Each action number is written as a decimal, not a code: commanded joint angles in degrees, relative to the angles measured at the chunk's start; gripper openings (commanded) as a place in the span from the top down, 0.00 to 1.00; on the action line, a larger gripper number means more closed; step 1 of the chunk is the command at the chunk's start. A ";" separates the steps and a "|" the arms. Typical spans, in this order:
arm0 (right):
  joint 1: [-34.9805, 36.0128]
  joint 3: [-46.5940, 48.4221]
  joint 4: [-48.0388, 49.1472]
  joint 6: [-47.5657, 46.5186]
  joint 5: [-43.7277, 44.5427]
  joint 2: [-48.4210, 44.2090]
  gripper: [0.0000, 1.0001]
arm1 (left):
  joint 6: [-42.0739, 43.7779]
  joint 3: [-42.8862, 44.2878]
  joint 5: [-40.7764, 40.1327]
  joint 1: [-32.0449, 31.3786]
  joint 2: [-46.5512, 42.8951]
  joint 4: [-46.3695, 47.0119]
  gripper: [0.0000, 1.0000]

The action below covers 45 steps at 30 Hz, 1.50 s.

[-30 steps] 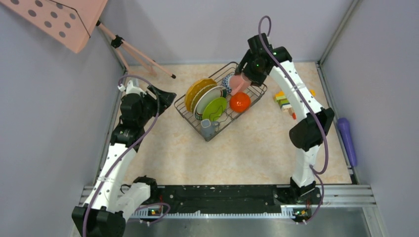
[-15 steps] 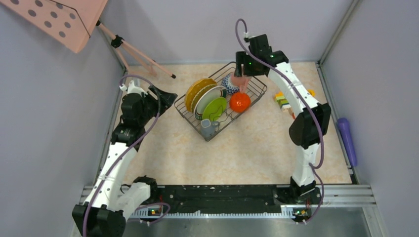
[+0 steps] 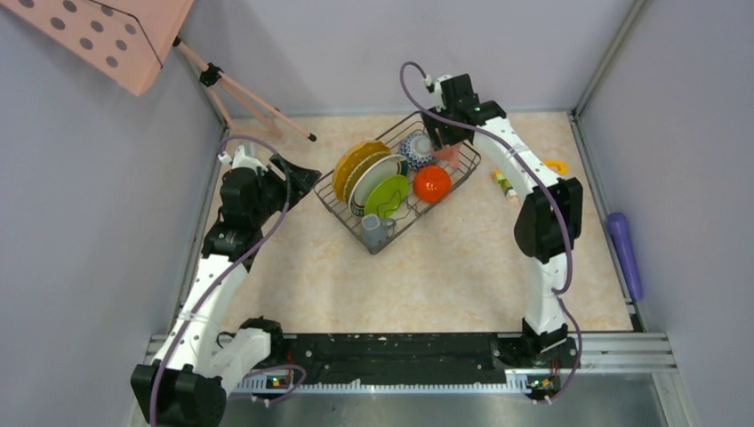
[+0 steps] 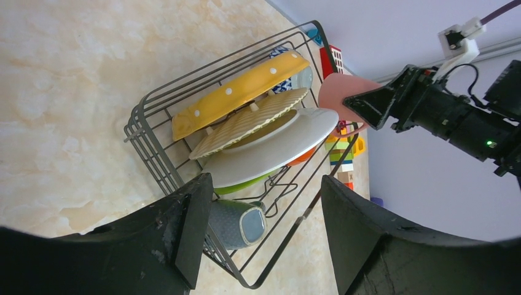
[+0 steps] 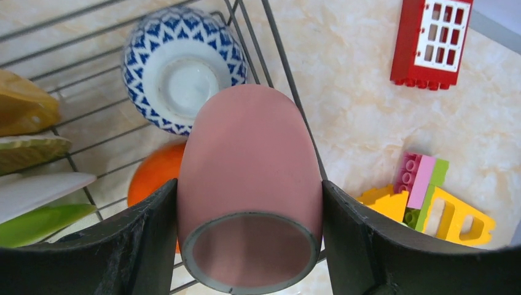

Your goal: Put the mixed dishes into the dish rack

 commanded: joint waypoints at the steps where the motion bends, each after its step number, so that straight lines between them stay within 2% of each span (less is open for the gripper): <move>1: 0.14 -3.49 5.69 -2.52 5.92 -2.47 1.00 | 0.63 -0.27 -0.18 0.32 -0.51 3.01 0.30; 4: 0.16 -4.49 5.86 -1.73 5.64 -1.26 1.00 | 0.58 -0.20 0.04 0.32 -0.41 2.97 0.30; 9: 0.05 -0.78 3.42 1.05 6.05 2.94 1.00 | 0.48 -0.09 0.44 0.32 -0.32 3.00 0.30; 14: -2.36 2.53 1.81 10.49 -3.69 5.40 1.00 | 0.64 0.10 -0.12 0.32 -0.52 2.69 0.30; 20: -2.68 11.82 -7.10 24.12 6.10 10.67 1.00 | 0.52 0.09 0.34 0.32 -0.32 2.49 0.30; 24: -2.69 14.78 -10.53 24.52 5.40 12.33 1.00 | 0.66 -0.03 0.13 0.32 -0.54 2.43 0.30; 26: -2.73 14.80 -10.96 24.19 5.18 12.30 0.86 | 0.67 -0.16 0.15 0.32 -0.62 2.44 0.30; 28: -2.71 14.71 -11.49 24.08 4.99 12.11 0.48 | 0.59 -0.22 0.10 0.32 -0.59 2.45 0.30; 29: -2.71 14.47 -11.51 24.09 4.98 11.72 0.33 | 0.59 -0.27 0.15 0.32 -0.60 2.47 0.30; 32: -2.71 13.83 -10.91 23.79 4.33 10.37 0.22 | 0.59 -0.31 0.24 0.32 -0.58 2.45 0.30; 34: -2.72 14.14 -10.88 23.67 4.12 9.32 0.08 | 0.46 -0.36 0.24 0.32 -0.55 2.49 0.30; 36: -2.69 15.01 -11.11 23.57 4.03 8.66 0.01 | 0.49 -0.24 0.24 0.32 -0.58 2.45 0.30; 42: -2.69 17.98 -13.05 22.61 3.84 5.99 0.01 | 0.89 -0.18 -0.53 0.32 -0.61 2.15 0.30; 45: -2.69 15.27 -12.02 21.71 3.14 2.22 0.01 | 3.05 -0.41 -1.98 0.32 -0.94 2.19 0.29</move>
